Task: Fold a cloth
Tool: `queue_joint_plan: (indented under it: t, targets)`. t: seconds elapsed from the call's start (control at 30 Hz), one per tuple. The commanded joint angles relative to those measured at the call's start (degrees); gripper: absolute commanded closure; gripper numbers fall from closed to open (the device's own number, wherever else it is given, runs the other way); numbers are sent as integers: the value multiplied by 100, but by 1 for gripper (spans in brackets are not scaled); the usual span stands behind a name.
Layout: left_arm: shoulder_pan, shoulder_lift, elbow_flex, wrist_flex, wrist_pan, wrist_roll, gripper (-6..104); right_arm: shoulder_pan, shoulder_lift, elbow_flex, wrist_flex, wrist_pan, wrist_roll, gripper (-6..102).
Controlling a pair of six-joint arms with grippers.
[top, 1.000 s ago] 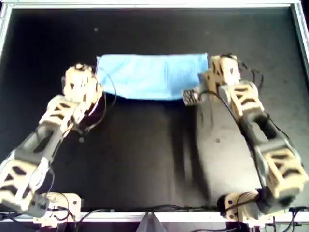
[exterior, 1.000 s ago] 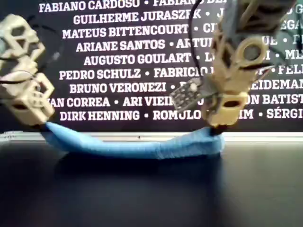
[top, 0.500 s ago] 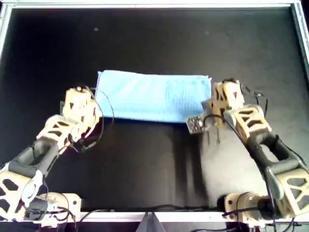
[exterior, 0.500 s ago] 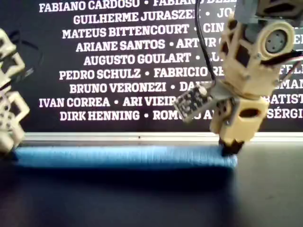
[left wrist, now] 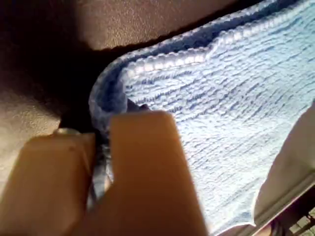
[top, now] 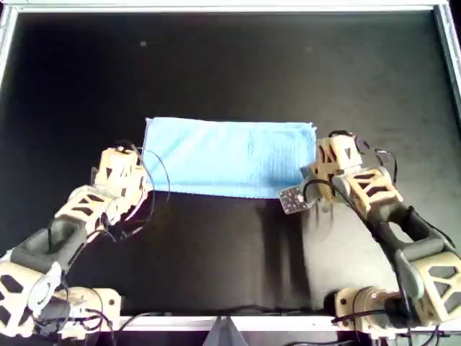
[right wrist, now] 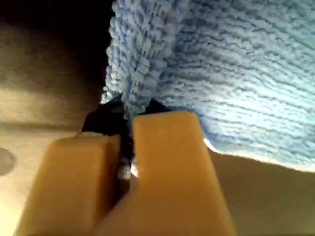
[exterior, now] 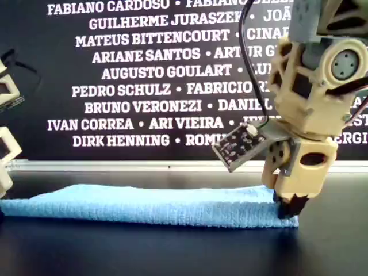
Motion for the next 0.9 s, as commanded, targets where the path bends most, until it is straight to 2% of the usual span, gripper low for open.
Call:
queue_joint_plan:
  t: [0.0,0.17,0.8,0.87]
  targets:
    - [26,193,44,53,-62,-26,98,-35,483,18,97,105,-53,97]
    - [26,193,44,53,-62,-26,98,-35,483,-97,97,97,-114,97]
    - [26,202,343,62,-53,-26,98,-35,439,-158,-26,35,-123,97]
    - [26,202,308,53,-53,53,97,-35,439,-158,-35,35,-123,97]
